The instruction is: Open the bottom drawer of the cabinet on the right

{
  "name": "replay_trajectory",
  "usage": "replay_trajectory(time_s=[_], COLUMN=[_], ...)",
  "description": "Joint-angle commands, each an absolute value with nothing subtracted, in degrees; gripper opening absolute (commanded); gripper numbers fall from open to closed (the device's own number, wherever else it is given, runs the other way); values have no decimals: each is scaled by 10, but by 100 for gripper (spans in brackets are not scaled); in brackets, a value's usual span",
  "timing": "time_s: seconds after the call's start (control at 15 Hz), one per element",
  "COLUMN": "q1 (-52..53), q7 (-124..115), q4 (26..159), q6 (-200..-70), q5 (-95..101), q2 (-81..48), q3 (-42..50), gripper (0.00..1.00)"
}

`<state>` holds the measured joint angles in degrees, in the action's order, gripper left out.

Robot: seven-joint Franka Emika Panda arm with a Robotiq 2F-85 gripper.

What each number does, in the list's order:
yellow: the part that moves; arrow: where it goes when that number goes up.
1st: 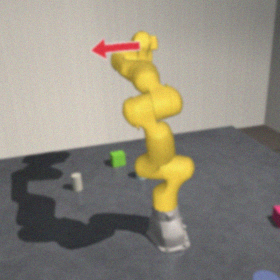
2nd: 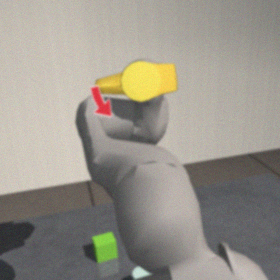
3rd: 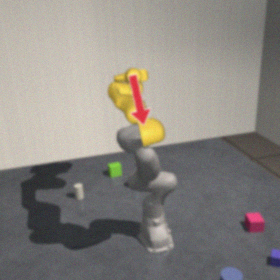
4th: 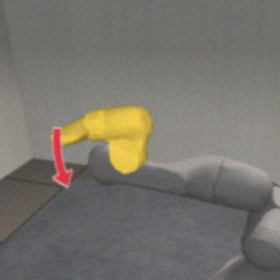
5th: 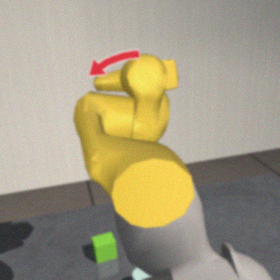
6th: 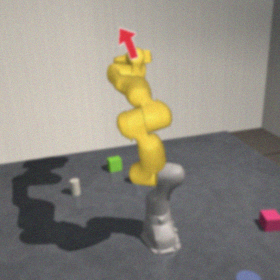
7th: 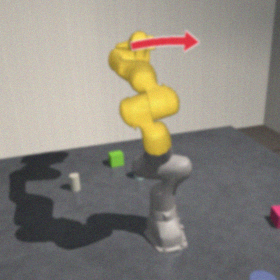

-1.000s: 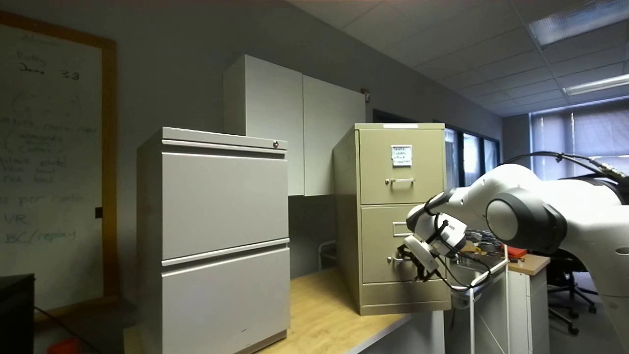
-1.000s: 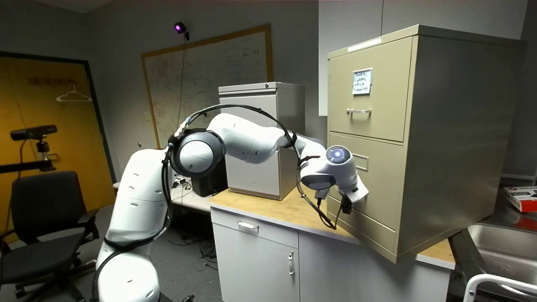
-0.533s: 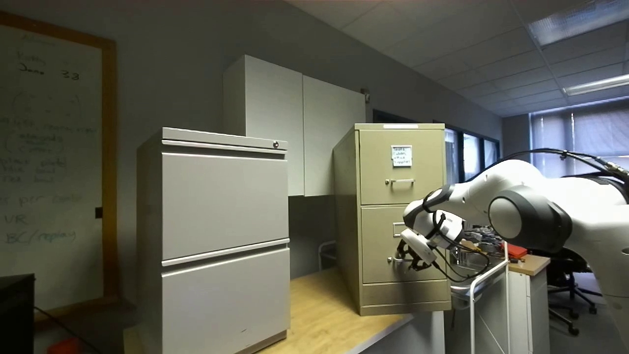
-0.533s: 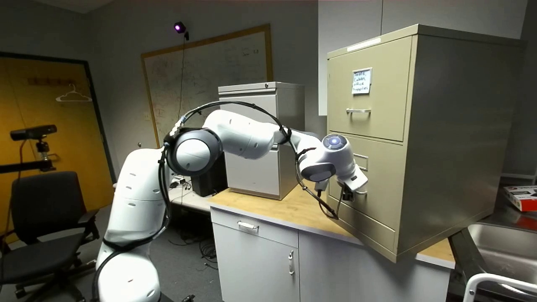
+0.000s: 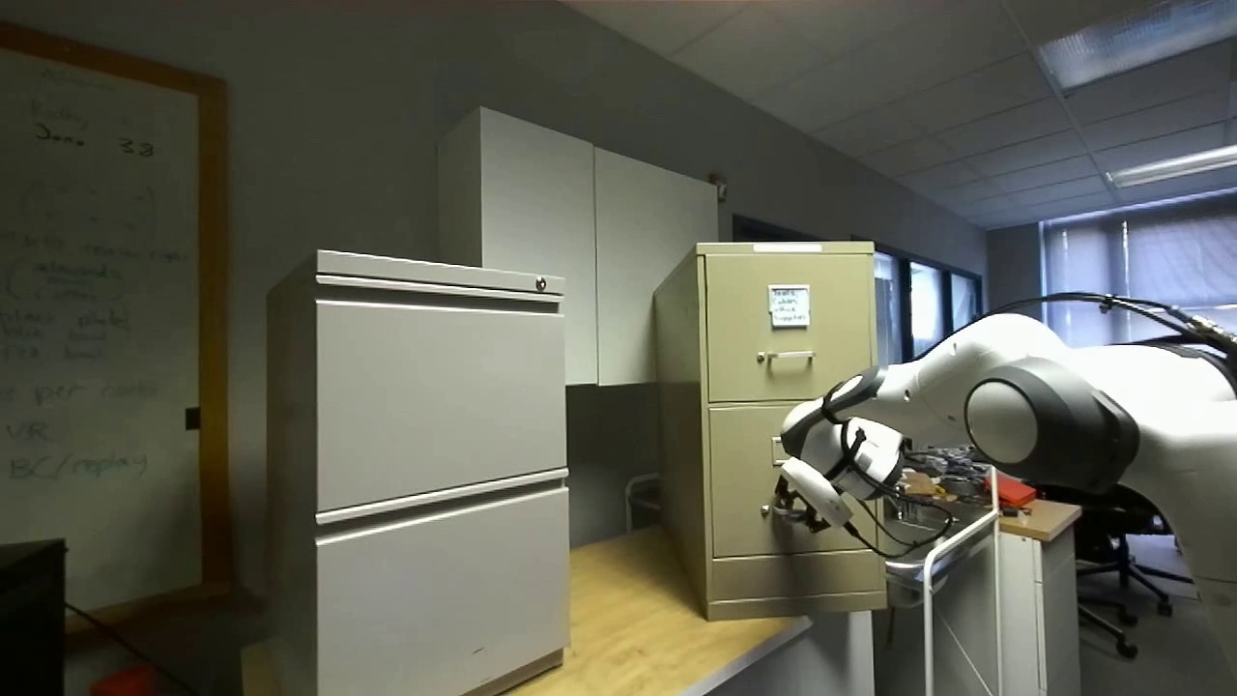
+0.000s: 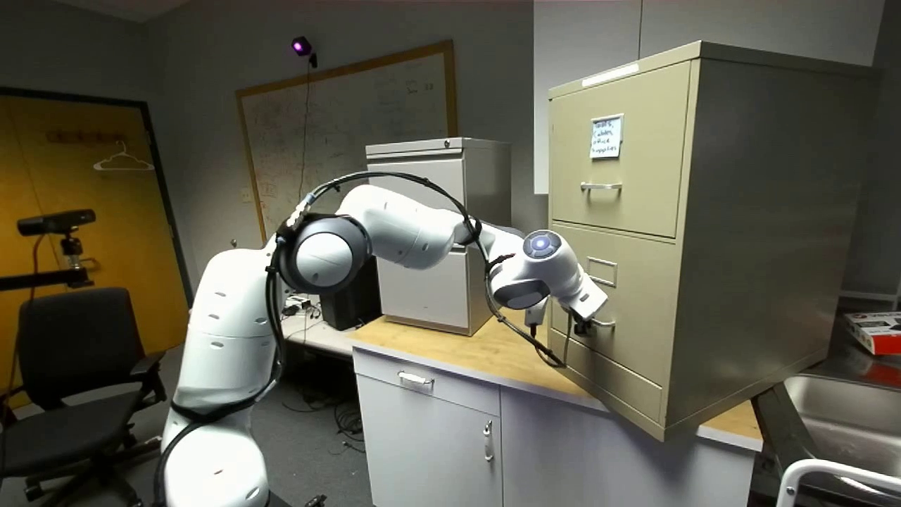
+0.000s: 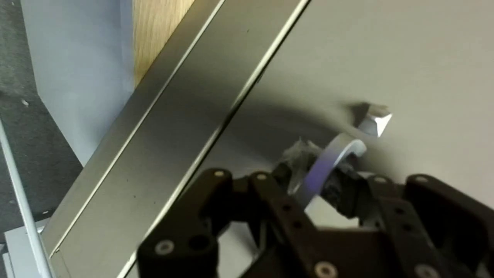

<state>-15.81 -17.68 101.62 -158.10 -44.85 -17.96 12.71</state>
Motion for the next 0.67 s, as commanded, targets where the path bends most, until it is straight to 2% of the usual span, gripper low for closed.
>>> replay_trajectory(time_s=[0.0, 0.27, 0.6], q1=[-155, -181, -218], q7=[-73, 50, 193], q4=[1119, 1133, 1127], q6=[-1597, -1654, -1661], q5=[-525, -648, -815], q2=[-125, -117, -114], q3=[71, 24, -16], gripper=[1, 2, 2])
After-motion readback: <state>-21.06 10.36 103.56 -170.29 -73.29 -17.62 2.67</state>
